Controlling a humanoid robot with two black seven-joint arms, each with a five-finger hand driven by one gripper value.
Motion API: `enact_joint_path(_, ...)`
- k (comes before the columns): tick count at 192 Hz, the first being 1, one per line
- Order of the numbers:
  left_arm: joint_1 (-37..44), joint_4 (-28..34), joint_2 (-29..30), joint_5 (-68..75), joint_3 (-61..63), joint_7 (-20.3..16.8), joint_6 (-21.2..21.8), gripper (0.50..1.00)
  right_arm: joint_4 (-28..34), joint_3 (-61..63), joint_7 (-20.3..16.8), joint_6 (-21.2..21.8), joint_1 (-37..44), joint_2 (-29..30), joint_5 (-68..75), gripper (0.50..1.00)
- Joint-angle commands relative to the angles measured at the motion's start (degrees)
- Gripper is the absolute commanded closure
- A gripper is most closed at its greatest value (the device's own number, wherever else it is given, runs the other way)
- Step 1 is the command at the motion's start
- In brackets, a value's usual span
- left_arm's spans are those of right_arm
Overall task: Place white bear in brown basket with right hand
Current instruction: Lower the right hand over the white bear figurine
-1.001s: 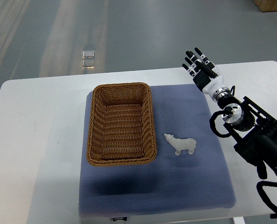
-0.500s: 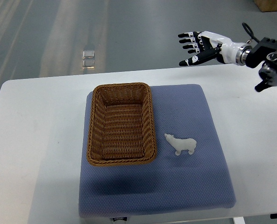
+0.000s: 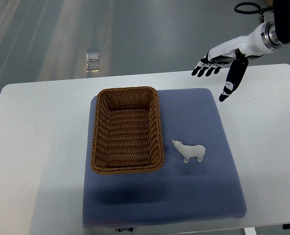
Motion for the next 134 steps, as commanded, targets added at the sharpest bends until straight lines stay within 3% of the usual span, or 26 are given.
enact_joint_path(1, 0.00, -0.07, 0.00, -0.03, 0.00, 0.00, 0.00, 0.500, 2.59, -0.20, 0.06, 0.01, -0.20, -0.76, 2.90, 0.579)
enact_joint_path(23, 0.00, -0.07, 0.00, -0.03, 0.00, 0.00, 0.00, 0.500, 3.03, -0.11, 0.15, -1.77, -2.57, -0.76, 3.34, 0.579)
enact_joint_path(54, 0.00, 0.02, 0.00, -0.03, 0.00, 0.00, 0.00, 0.500, 3.29, 0.15, 0.50, -8.88, -8.90, -0.05, 3.16, 0.581)
enact_joint_path(83, 0.00, 0.02, 0.00, -0.03, 0.00, 0.00, 0.00, 0.500, 3.29, 0.68, 0.59, -11.52, -13.21, 0.30, 2.90, 0.583)
enact_joint_path(111, 0.00, 0.02, 0.00, -0.12, 0.00, 0.00, 0.09, 0.500, 3.20, 1.21, 0.59, -18.38, -17.33, 2.14, 2.90, 0.583)
enact_joint_path(134, 0.00, 0.19, 0.00, -0.12, 0.00, 0.00, 0.09, 0.500, 3.20, 3.40, 0.68, -19.79, -21.29, 2.93, 2.81, 0.583)
